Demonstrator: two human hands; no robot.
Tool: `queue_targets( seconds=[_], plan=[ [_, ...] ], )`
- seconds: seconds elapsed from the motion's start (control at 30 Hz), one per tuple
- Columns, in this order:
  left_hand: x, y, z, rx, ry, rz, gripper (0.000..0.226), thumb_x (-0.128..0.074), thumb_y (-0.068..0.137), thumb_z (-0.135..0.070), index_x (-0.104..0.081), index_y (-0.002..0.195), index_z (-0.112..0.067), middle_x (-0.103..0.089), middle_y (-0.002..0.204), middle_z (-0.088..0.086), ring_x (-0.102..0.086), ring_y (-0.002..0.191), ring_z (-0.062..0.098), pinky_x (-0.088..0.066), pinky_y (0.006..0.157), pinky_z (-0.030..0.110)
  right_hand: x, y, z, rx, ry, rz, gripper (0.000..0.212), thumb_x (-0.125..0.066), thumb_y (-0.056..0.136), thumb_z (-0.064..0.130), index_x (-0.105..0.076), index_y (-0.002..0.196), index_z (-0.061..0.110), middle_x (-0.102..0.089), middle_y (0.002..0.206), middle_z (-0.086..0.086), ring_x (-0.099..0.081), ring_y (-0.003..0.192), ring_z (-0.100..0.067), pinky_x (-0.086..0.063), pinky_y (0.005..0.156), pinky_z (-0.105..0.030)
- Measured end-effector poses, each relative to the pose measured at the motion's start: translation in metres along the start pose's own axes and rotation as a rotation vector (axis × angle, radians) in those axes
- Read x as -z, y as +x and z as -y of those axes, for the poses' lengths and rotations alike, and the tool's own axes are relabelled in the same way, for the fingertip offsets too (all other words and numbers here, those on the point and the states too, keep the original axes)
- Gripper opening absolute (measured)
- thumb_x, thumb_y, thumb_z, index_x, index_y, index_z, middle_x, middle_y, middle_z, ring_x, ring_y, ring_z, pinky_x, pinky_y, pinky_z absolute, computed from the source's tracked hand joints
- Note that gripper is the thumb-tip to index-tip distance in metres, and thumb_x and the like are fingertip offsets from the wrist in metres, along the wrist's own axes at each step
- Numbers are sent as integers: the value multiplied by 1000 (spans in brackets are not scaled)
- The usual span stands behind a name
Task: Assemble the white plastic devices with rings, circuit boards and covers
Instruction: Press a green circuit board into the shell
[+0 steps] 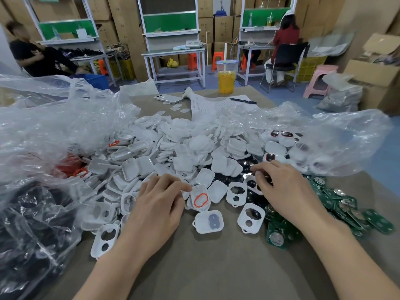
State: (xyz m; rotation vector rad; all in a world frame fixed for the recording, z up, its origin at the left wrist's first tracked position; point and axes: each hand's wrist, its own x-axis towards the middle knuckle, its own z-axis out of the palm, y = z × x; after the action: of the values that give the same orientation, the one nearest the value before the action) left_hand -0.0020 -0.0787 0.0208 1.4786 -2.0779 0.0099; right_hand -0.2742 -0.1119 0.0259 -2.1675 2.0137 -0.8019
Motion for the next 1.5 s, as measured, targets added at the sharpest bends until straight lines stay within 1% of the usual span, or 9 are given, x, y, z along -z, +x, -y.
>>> queue_targets(
  seconds=[0.07,0.2,0.37,0.6,0.87,1.07,1.2,1.33,1.5],
  plan=[
    [1,1,0,-4,-10,2,24,-62,93,-6,-72,107,-23,-61,103,-11,-48,98,17,-41,92,36,2,11,0,-16,-78,26,31,-43,104,37,-64,126,31,-63,115,10,-57,99,-16,-44,73,-31],
    [0,2,1,-14,-18,-5,25,-62,93,-6,-72,108,-24,-61,104,-12,-48,100,17,-41,93,36,-3,35,7,-51,-199,99,39,-41,104,47,-56,136,31,-58,126,2,-59,109,-22,-41,71,-32],
    [0,2,1,-10,-38,2,24,-61,94,-6,-72,108,-23,-62,105,-12,-49,102,16,-40,95,35,-9,42,4,-106,-111,126,43,-51,96,59,-55,134,41,-53,122,1,-60,108,-26,-42,74,-34],
    [0,1,0,1,-34,5,24,-61,93,-6,-73,107,-22,-63,104,-11,-48,99,17,-42,94,38,-11,36,0,-58,-90,82,19,-56,97,46,-61,113,37,-48,100,8,-53,89,-16,-39,67,-33],
    [0,1,1,11,-31,18,24,-59,95,-8,-71,108,-24,-62,104,-14,-47,98,15,-37,95,35,-13,32,-3,-44,-88,46,28,-48,101,42,-59,124,29,-61,111,4,-57,100,-18,-51,77,-37],
    [1,1,1,18,-24,12,22,-62,94,-8,-72,107,-23,-62,102,-12,-47,96,15,-40,94,39,-16,32,-6,-49,-61,74,36,-49,101,43,-60,131,28,-58,118,4,-55,110,-18,-48,79,-34],
    [-1,1,3,-21,-18,-11,15,-62,98,-25,-74,107,-27,-61,101,-14,-47,94,13,-41,93,37,-17,33,-7,-43,-33,67,29,-52,99,42,-61,124,30,-51,104,9,-55,99,-15,-47,76,-34],
    [-4,2,2,-30,24,-1,35,-46,98,-48,-75,105,-29,-60,100,-13,-50,95,16,-38,94,36,-15,31,-5,-36,-3,55,27,-53,98,43,-58,121,32,-50,102,10,-54,92,-13,-46,72,-34],
    [-7,3,0,-72,49,-27,38,-46,97,-50,-77,102,-29,-62,99,-11,-54,93,16,-38,90,35,-11,29,-1,1,70,35,23,-56,96,41,-58,119,36,-51,103,11,-54,93,-13,-48,75,-35]
  ],
)
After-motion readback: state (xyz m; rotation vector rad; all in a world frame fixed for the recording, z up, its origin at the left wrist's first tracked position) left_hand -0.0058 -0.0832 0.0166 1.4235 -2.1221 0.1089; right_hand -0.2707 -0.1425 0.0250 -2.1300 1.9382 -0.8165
